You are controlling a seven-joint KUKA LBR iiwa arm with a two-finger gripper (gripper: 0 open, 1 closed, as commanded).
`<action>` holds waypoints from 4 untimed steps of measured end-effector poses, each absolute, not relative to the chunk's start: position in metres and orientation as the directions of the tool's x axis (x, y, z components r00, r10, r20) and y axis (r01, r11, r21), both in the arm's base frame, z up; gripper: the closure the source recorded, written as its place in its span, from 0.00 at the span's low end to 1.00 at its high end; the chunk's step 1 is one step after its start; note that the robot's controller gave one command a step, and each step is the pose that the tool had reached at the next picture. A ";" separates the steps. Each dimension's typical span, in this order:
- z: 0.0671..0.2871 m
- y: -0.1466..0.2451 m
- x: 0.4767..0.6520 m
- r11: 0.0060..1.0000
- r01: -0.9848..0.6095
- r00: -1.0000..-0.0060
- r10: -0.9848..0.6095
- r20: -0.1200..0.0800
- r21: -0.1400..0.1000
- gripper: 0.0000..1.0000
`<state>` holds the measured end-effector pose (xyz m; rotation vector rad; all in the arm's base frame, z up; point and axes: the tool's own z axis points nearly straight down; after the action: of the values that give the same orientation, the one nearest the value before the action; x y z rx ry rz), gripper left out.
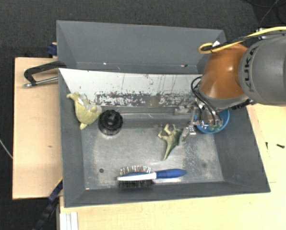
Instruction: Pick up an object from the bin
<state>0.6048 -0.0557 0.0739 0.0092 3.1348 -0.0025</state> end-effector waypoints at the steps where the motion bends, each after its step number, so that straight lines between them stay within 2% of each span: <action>1: 0.075 -0.025 0.599 0.993 0.118 -0.993 0.118 -0.007 -0.002 0.00; 2: 0.076 -0.025 0.600 0.993 0.118 -0.993 0.118 -0.005 0.001 0.00; 3: 0.079 -0.024 0.600 0.993 0.116 -0.993 0.116 0.000 0.001 1.00; 4: 0.096 -0.023 0.602 0.993 0.116 -0.993 0.116 -0.007 0.002 1.00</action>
Offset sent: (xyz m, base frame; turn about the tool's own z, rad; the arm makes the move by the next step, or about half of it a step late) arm -0.0094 0.0315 -0.0039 0.1142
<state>0.6021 -0.0234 0.0963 0.1814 3.1291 0.0017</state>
